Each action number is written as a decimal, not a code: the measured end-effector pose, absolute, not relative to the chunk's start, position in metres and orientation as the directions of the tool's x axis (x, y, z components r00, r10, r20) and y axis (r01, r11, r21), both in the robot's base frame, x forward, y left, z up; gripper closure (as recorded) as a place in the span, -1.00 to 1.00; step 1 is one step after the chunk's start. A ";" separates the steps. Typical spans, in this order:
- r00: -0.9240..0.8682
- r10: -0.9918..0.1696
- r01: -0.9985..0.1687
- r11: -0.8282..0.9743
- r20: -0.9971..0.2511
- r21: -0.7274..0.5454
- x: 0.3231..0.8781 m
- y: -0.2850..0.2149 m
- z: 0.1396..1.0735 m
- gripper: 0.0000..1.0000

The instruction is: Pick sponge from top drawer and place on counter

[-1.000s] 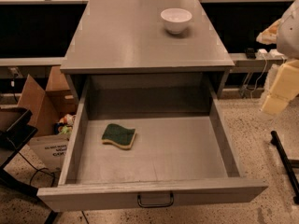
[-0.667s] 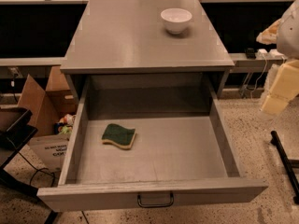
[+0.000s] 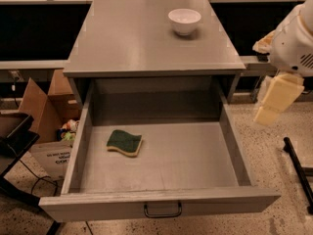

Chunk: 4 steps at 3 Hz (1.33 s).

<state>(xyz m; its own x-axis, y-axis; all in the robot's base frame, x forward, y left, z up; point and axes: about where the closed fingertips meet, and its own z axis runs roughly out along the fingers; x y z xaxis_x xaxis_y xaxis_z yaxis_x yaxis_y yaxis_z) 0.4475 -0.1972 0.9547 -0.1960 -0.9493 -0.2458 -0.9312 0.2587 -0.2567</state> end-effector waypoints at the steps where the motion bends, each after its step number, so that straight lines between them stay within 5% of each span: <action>1: -0.179 -0.948 -0.936 0.247 -0.263 -0.251 0.454 -0.176 0.927 -1.00; 3: -0.174 -0.953 -0.941 0.235 -0.248 -0.243 0.459 -0.154 0.891 -1.00; 4: -0.124 -0.920 -0.953 0.215 -0.372 -0.212 0.465 -0.111 0.865 -1.00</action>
Offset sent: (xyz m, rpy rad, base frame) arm 0.0188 0.0632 -0.1031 -0.0061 0.0354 0.0348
